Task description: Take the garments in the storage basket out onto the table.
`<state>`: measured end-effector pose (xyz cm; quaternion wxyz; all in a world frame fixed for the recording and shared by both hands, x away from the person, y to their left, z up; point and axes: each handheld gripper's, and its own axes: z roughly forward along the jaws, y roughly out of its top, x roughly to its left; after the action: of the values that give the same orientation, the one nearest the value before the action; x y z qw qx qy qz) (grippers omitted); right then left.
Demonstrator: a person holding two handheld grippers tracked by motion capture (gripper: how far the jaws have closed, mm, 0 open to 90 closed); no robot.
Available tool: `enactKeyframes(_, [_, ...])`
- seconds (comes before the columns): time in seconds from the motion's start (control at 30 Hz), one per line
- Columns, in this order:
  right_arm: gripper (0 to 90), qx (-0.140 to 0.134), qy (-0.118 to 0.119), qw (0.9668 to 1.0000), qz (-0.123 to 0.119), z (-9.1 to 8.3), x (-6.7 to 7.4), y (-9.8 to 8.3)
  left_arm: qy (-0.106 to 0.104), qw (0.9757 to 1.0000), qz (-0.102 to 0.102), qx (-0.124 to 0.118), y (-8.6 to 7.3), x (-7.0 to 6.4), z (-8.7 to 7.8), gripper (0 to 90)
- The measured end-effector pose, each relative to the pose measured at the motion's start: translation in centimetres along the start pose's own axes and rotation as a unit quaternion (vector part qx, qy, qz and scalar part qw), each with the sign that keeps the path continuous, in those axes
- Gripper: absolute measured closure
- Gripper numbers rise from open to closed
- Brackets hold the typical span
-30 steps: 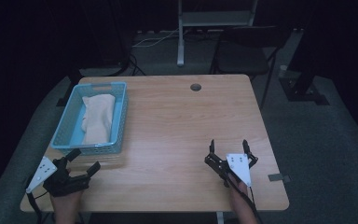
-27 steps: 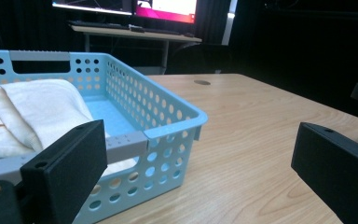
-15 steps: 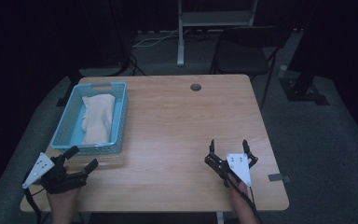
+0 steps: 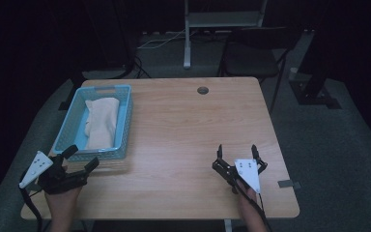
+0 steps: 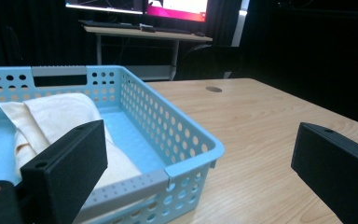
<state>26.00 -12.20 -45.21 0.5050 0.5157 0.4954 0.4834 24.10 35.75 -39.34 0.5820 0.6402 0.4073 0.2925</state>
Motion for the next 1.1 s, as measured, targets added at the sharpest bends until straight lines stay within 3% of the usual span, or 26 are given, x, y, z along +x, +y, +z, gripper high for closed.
enactKeyframes(0.47, [0.4, 0.0, 0.0, 1.0, 0.0, 0.0, 0.0, 0.0, 0.004, 0.9999, 0.014, 0.006, 1.5, 0.2, 0.4, 3.1])
enactKeyframes(1.1, [0.4, 0.0, 0.001, 1.0, 0.0, 0.0, 0.0, 0.0, 0.014, 0.9998, 0.008, 0.015, 2.8, 1.0, 1.4, 3.1])
